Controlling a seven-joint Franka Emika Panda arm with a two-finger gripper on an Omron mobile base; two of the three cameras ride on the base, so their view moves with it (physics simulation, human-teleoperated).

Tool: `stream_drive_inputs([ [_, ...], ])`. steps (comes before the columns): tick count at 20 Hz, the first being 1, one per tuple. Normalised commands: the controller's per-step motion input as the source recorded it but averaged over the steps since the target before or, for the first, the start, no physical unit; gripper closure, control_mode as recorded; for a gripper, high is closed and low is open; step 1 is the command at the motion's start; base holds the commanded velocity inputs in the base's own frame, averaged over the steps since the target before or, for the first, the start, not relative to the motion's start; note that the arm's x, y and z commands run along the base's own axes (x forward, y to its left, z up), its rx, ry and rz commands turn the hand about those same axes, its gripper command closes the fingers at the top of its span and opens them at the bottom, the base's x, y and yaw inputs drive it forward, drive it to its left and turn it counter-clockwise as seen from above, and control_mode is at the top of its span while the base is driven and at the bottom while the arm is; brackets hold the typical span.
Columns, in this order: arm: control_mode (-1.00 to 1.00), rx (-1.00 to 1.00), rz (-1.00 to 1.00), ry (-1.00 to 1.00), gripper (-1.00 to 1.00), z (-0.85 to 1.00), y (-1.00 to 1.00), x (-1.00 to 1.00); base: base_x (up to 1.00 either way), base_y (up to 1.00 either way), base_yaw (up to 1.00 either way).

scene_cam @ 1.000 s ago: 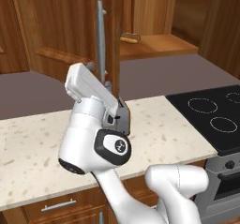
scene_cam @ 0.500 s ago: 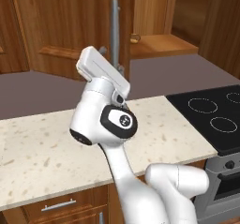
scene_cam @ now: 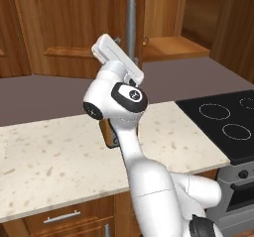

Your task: Pick the mug and place it in the sink. Pick the bowl and place it in the open cabinet and then close the cabinet.

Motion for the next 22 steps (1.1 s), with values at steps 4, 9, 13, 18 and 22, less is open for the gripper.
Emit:
stream_drive_inputs([
  [4, -1.0, 0.1, -0.01, 0.3, -1.0, 0.0, -0.51, 0.74, 0.0, 0.0, 0.0],
  [9, -1.0, 0.16, 0.0, 0.37, -1.0, 0.0, -0.28, 0.87, 0.0, 0.0, 0.0],
  [13, -1.0, 0.16, 0.06, 0.37, -1.0, -0.01, -0.09, 0.92, 0.0, 0.0, 0.0],
  [18, -1.0, 0.22, 0.18, 0.21, -1.0, -0.49, -0.25, 0.63, 0.0, 0.0, 0.0],
  [22, -1.0, 0.21, 0.29, 0.02, -1.0, -1.0, -0.05, 0.47, 0.0, 0.0, 0.0],
])
